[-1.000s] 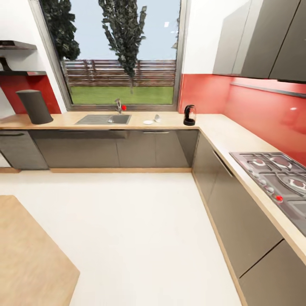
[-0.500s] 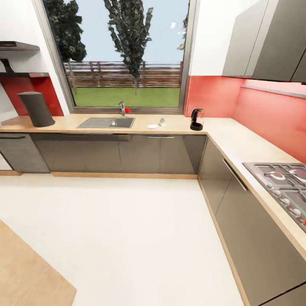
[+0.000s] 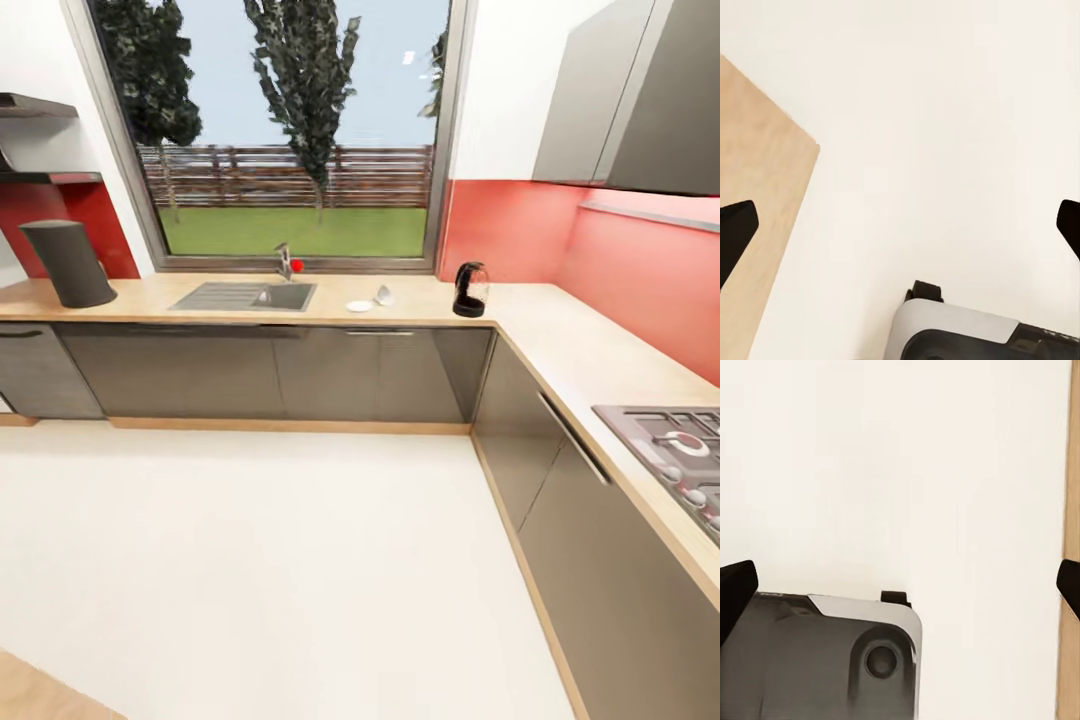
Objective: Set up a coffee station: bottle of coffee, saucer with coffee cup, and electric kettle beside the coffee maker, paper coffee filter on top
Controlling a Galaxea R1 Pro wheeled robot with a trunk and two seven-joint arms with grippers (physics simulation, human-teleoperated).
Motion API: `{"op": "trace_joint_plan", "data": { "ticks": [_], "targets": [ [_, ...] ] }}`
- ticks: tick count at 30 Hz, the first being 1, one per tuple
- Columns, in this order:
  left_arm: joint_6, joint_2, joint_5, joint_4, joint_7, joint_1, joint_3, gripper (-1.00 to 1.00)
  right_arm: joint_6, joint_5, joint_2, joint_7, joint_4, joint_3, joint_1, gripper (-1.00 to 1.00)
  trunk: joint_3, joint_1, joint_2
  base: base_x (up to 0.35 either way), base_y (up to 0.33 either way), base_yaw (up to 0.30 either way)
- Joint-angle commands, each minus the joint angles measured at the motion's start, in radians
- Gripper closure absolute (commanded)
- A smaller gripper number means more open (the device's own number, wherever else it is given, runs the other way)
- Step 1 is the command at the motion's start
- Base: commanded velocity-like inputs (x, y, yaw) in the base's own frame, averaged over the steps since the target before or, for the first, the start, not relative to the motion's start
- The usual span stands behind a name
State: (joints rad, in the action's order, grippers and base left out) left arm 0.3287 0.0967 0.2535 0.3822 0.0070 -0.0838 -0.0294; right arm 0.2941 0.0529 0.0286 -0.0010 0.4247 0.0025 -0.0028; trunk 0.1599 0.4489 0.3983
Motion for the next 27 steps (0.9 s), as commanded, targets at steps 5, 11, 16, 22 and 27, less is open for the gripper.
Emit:
{"op": "trace_joint_plan", "data": {
  "ticks": [5, 11, 16, 22, 27],
  "targets": [
    [0.003, 0.0, 0.003, 0.0, 0.001, -0.001, 0.0, -1.0, 0.002, 0.005, -0.001, 0.0, 0.0, -0.001, 0.0, -1.0, -0.005, 0.001, 0.002, 0.338, 0.0, 0.0],
    [0.003, 0.0, 0.003, 0.0, 0.001, -0.001, 0.0, -1.0, 0.002, 0.005, -0.001, -0.001, -0.001, -0.001, 0.0, -1.0, -0.014, 0.001, 0.002, 0.338, 0.0, 0.0],
    [0.003, 0.0, 0.003, 0.0, 0.001, -0.001, 0.0, -1.0, 0.002, 0.005, -0.001, -0.001, -0.001, -0.001, 0.0, -1.0, -0.021, 0.001, 0.002, 0.338, 0.0, 0.0],
    [0.003, 0.0, 0.003, 0.0, 0.001, -0.001, 0.0, -1.0, 0.002, 0.005, -0.001, -0.001, -0.001, -0.001, -0.001, -1.0, -0.031, 0.001, 0.002, 0.338, 0.0, 0.0],
    [0.003, 0.0, 0.003, 0.0, 0.001, -0.001, 0.0, -1.0, 0.002, 0.005, -0.001, -0.001, -0.001, 0.0, 0.0, -1.0, -0.037, 0.001, 0.002, 0.338, 0.0, 0.0]
  ]
}}
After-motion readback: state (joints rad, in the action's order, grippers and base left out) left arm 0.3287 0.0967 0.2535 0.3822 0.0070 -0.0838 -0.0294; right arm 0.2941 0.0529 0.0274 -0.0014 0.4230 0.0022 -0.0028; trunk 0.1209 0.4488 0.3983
